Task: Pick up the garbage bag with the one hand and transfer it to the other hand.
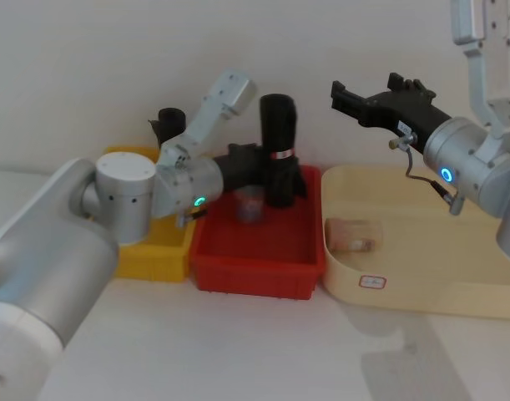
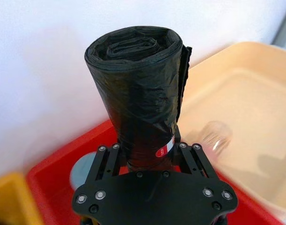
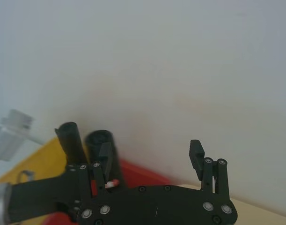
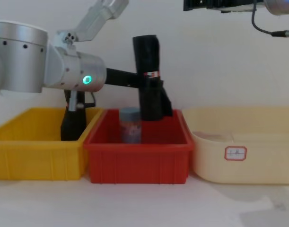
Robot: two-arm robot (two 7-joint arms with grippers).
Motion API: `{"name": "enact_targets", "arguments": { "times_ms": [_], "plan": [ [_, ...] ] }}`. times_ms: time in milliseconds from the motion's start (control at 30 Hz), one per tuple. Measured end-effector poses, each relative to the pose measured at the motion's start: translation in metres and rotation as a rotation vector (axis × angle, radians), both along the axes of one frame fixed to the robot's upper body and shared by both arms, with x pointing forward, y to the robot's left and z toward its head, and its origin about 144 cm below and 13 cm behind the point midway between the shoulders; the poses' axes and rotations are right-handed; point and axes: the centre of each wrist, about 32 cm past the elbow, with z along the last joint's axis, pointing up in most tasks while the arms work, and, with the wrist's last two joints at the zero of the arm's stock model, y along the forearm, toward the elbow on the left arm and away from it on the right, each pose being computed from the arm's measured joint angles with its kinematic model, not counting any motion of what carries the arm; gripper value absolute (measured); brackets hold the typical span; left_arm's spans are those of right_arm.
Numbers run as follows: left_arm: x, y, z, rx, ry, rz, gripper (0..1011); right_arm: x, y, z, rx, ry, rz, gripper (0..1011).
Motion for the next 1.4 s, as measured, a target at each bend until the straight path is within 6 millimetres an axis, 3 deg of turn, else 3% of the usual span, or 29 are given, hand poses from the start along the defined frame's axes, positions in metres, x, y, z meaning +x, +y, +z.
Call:
{"name": "enact_targets", "arguments": {
  "times_ms": [467,933,1400],
  "plan": [
    [0.012,-0.024,0.017,-0.013,-0.033,-0.151,486,-0.003,-0.005,-0.017,0.068,-0.037,0.107,1001],
    [0.005,-0.028,0.031,-0.003,-0.082,-0.221,486,-0.005,-0.007,-0.030,0.051,-0.057,0.139,1001],
    [0.003,-0.029,0.035,0.001,-0.096,-0.242,486,0.002,0.004,-0.029,-0.052,-0.072,0.081,1001]
  ]
}}
